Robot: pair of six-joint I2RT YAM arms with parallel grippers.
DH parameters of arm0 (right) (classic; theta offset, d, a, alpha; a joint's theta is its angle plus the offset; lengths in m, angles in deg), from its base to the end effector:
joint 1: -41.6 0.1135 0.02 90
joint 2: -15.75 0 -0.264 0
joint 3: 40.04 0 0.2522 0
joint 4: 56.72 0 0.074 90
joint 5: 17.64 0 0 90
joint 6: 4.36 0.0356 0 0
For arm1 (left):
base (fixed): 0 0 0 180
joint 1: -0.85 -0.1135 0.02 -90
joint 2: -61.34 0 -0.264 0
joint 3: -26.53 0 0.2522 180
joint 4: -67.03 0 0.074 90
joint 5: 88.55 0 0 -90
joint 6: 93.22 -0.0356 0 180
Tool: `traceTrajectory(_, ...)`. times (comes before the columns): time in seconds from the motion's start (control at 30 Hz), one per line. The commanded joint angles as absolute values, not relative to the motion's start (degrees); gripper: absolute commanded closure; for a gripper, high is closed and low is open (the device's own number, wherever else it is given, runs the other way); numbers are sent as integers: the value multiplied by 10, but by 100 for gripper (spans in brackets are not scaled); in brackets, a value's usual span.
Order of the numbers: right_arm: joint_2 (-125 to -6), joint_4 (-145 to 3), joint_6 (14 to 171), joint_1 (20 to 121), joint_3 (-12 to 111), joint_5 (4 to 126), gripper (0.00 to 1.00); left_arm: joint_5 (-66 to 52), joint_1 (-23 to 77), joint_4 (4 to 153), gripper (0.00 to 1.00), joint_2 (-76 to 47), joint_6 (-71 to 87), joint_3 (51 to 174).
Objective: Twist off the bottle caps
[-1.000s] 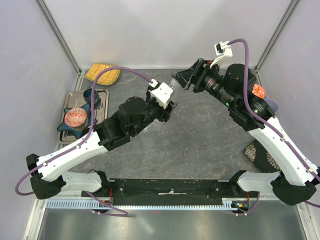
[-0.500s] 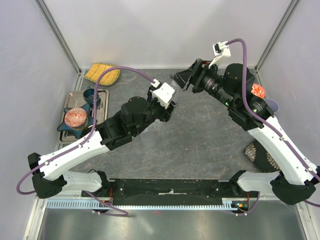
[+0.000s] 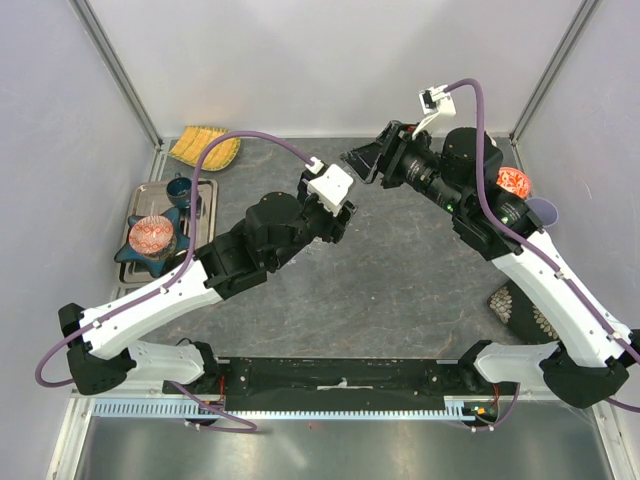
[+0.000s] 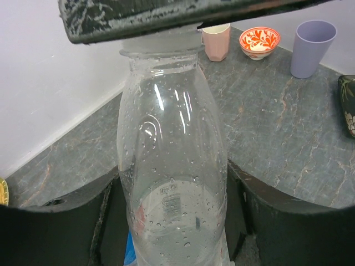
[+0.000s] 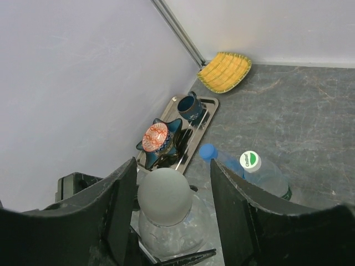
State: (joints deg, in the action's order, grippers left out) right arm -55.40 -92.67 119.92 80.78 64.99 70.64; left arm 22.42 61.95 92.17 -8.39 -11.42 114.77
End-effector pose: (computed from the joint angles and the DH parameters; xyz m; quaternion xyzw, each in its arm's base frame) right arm 0.1959 0.1610 0.5000 -0.0412 0.7186 0.4238 0.5499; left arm 0.1437 -0.2339 0.4288 0.3180 0.6729 -0.1696 0.6460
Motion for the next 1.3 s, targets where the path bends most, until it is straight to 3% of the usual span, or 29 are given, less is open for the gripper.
traceTrajectory(0.0,-543,-930,1194,811,642,704,38,240,623,894,62,-82,-138,1171)
traceTrajectory(0.13,-539,-930,1193,811,636,707,43,240,623,895,62,-80,-134,1169)
traceTrajectory(0.33,-533,-926,1196,811,628,714,64,234,624,900,62,-77,-130,1166)
traceTrajectory(0.4,-532,-925,1195,811,628,720,73,233,624,901,62,-77,-128,1164)
traceTrajectory(0.47,-532,-926,1193,811,628,721,94,228,623,904,62,-75,-126,1163)
traceTrajectory(0.5,-532,-925,1192,810,628,721,100,225,624,905,62,-74,-124,1162)
traceTrajectory(0.7,-509,-894,1125,811,616,648,100,107,620,905,66,-32,-107,1145)
traceTrajectory(0.8,-490,-872,1070,811,614,539,100,-71,602,904,66,5,-86,1137)
traceTrajectory(0.83,-483,-867,1059,811,614,507,100,-190,591,902,66,12,-60,1137)
traceTrajectory(0.93,-460,-834,1033,811,601,373,100,-402,539,888,66,18,21,1150)
traceTrajectory(1.1,-417,-709,1094,811,523,222,100,-624,482,812,65,5,122,1159)
traceTrajectory(1.27,-416,-586,1176,811,489,119,100,-740,460,663,62,-34,280,1139)
